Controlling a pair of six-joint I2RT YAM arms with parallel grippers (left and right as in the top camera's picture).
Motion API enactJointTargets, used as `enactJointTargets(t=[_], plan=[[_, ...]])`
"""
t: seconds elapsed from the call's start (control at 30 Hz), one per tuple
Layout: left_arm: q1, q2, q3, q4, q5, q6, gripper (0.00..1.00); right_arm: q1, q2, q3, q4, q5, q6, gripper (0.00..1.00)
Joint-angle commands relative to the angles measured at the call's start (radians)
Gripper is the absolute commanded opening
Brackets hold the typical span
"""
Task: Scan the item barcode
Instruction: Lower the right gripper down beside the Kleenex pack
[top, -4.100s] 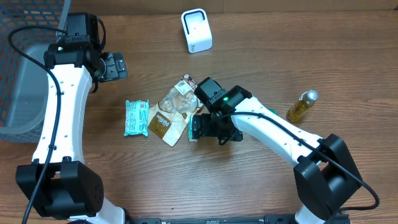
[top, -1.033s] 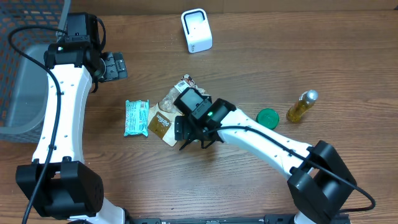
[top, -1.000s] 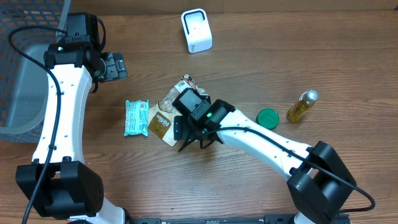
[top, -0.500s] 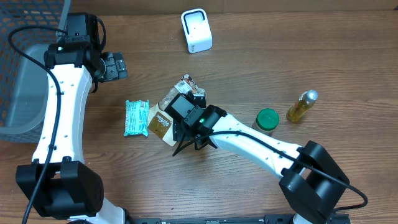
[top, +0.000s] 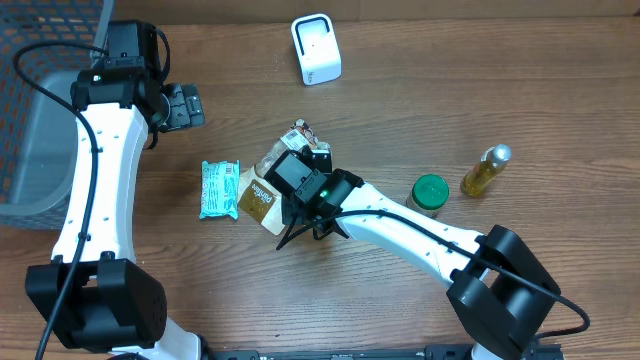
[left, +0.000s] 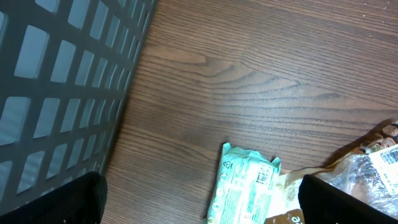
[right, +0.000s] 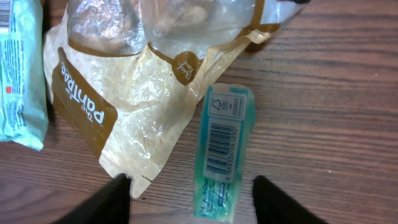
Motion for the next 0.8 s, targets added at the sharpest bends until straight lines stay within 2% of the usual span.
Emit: enactJointTargets(t=[0.0,0.03,0.1,0.23,0.47,0.77], plan=[[0.0,-0.007,0.018,0.001,-0.006,0.002,0.99,0.001,0.003,-0.005,0.006,0.035,0.004,0.53],[0.0,-0.007,0.018,0.001,-0.006,0.002,1.0,0.001,0.003,-0.005,0.006,0.039,0.004,0.5],[0.0,-0.007,0.018,0.001,-0.006,0.002,1.0,0.001,0.003,-0.005,0.006,0.043,0.004,0.39],[0.0,-0.007,0.018,0.001,-0.006,0.002,1.0,0.001,0.003,-0.005,0.018,0.042,0.013,0.04],[0.0,-0.007,0.018,0.001,-0.006,0.002,1.0,0.007,0.003,-0.005,0.128,0.042,0.037,0.04],[0.0,-0.007,0.018,0.001,-0.006,0.002,1.0,0.006,0.049,-0.005,0.157,0.061,0.037,0.04]])
